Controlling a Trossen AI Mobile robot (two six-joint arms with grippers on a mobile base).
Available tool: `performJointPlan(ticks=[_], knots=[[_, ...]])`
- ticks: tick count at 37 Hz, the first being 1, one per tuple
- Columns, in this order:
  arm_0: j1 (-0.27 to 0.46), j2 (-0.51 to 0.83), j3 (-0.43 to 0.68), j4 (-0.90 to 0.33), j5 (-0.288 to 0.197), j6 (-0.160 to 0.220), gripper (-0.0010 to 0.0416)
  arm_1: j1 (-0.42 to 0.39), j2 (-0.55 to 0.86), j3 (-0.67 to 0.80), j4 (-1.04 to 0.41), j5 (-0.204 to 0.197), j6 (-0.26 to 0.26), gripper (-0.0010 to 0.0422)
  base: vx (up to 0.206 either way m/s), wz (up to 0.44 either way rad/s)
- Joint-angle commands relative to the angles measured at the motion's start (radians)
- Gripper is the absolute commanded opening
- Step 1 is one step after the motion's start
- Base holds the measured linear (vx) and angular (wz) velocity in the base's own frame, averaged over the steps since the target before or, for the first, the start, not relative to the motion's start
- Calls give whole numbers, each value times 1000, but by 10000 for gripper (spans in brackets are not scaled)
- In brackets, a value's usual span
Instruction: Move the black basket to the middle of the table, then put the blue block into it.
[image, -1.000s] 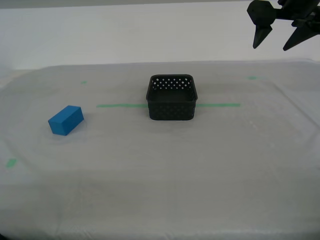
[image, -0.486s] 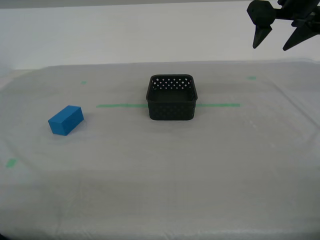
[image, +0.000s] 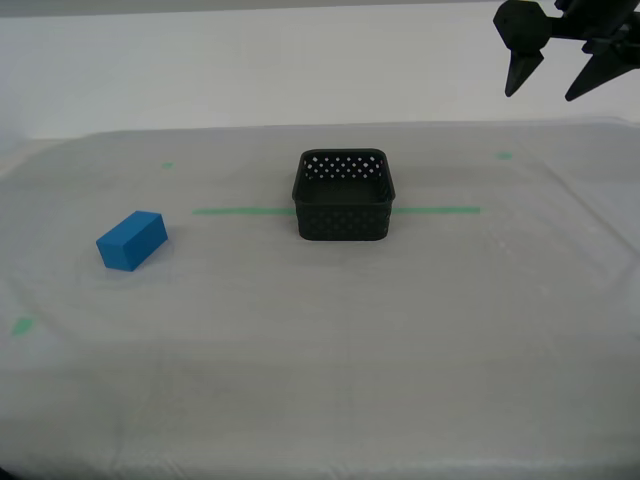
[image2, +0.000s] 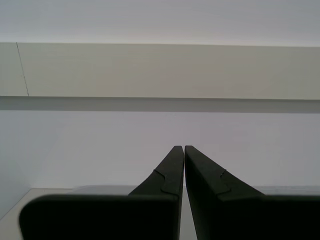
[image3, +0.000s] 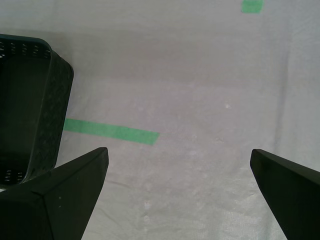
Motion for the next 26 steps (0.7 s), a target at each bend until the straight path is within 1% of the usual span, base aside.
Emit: performJointPlan(ticks=[1, 26], knots=[[0, -1, 0, 0, -3, -1, 399, 0, 0, 1, 6, -1, 2, 0, 0, 0], [0, -1, 0, 1, -3, -1, 398, 0, 0, 1, 0, -1, -2, -1, 0, 0]])
